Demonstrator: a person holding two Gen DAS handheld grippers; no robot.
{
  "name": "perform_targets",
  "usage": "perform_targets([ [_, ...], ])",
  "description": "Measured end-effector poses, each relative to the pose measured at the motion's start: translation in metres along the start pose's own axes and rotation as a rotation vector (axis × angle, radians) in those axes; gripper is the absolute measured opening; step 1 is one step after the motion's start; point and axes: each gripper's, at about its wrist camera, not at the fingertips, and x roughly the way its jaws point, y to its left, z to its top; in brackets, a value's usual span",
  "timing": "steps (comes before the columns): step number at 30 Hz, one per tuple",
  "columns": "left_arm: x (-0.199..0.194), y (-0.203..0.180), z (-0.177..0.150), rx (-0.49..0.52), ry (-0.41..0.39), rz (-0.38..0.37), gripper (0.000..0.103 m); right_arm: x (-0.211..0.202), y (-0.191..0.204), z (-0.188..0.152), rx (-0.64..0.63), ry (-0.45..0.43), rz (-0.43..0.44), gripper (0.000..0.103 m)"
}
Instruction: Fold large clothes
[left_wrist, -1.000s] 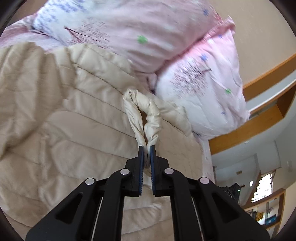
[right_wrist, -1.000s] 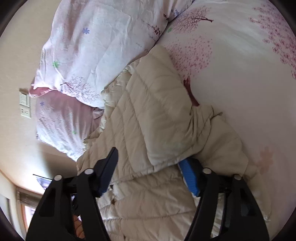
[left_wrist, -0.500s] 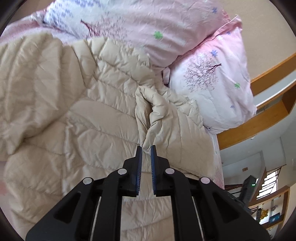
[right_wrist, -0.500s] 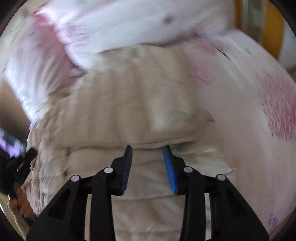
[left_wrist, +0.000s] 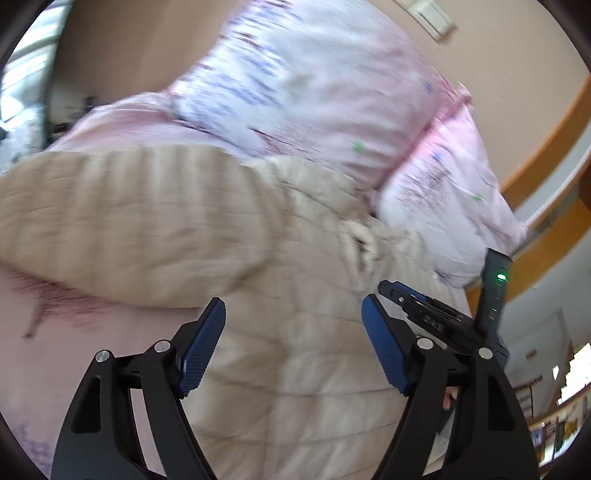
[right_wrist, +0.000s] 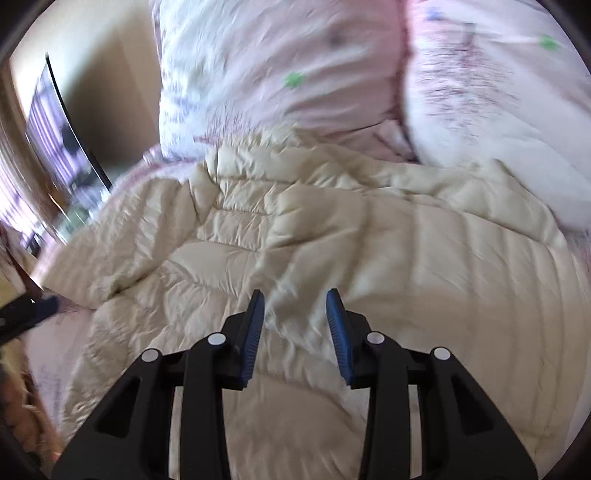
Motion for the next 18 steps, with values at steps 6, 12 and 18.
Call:
perform_targets([
  [6,-0.031,0.061,-0.004,-0.116,-0.032,0.078,0.077,0.028,0.017,-0.017,-0.103,0.122,-0.031,0.037],
  [12,-0.049,0.116,-0.005,-0.285,-0.059,0.094,0.077,-0.003,0.004,-0.017,0.003,0.082,0.094,0.052],
  [18,-0.051,0.167,-0.007,-0.532,-0.111,0.051,0.077,-0.042,-0.001,-0.029,0.037,0.028,0.177,0.066],
])
